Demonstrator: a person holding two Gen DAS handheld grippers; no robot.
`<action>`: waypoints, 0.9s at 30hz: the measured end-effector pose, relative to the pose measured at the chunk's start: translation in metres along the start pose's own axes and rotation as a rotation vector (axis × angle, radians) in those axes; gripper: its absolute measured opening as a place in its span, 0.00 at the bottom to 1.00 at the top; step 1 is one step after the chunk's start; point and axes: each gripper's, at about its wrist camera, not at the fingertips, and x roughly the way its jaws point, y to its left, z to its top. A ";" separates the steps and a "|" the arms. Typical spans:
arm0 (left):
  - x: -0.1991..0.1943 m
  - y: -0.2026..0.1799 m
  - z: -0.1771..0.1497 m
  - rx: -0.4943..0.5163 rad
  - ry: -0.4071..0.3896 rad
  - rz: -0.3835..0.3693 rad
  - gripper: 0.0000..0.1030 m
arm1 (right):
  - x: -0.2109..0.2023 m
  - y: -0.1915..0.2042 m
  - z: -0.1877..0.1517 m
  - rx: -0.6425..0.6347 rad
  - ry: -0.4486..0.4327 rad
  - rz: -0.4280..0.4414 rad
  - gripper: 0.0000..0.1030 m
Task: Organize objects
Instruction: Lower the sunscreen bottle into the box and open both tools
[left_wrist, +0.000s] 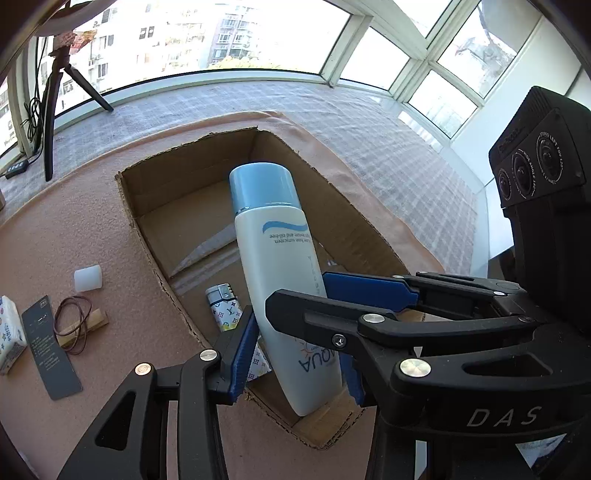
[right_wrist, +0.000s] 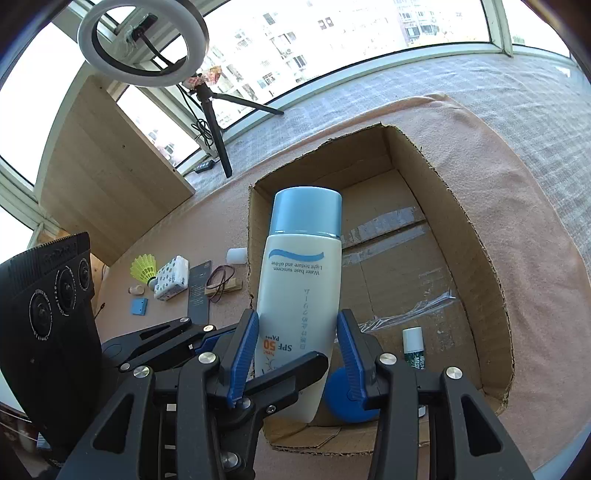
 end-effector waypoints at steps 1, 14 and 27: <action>0.002 -0.002 -0.001 0.003 0.003 0.001 0.43 | 0.000 -0.002 0.000 0.002 0.000 -0.003 0.39; -0.011 0.000 -0.006 0.024 -0.016 0.059 0.59 | -0.007 -0.001 -0.002 0.010 -0.040 -0.076 0.45; -0.073 0.051 -0.036 -0.057 -0.071 0.108 0.60 | -0.009 0.024 -0.012 0.031 -0.070 -0.058 0.47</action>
